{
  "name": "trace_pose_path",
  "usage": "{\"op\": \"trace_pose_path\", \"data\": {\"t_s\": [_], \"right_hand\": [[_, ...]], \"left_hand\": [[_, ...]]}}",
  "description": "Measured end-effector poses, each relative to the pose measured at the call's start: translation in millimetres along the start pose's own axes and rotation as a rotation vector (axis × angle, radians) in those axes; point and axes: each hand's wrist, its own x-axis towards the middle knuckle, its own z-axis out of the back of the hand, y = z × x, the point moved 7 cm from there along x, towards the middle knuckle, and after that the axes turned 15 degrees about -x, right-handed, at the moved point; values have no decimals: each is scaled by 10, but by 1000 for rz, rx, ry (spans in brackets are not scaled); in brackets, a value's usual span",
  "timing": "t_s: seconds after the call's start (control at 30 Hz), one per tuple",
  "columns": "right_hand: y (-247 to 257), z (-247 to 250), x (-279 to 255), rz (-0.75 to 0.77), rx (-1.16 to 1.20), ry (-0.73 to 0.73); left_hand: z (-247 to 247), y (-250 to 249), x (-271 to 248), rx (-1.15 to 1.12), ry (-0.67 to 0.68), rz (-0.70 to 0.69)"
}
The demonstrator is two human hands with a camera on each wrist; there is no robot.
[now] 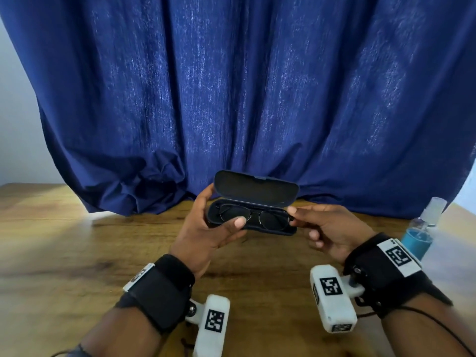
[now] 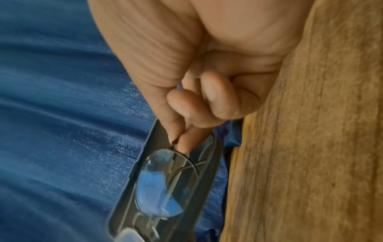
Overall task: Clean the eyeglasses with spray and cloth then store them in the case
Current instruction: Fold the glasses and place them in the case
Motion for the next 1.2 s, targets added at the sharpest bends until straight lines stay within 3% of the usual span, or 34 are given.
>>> {"op": "trace_pose_path", "data": {"t_s": [0.23,0.43,0.67,0.8,0.97,1.07,1.2], "right_hand": [[132,120,-42,192,-360,-302],[317,118,-121,336,-282,-335],[334,-117,-129,381,-318,-87],[369,-159,-142,452,-303,-41],[461,-32,-208,607,-195,-218],[563,8,-317,745,-365,-315],[560,8,-333,757,-452,-364]], "left_hand": [[-33,85,-13,16,22,22],[-25,77,3,-27,20,28],[-51,95,-15,-43,30,35],[-73,53,-17,-30,50,0],[-102,-39,-24,-16,59,-86],[-113,-101,-24,-7,68,-133],[-128,-124,-35,21,66,-155]]}}
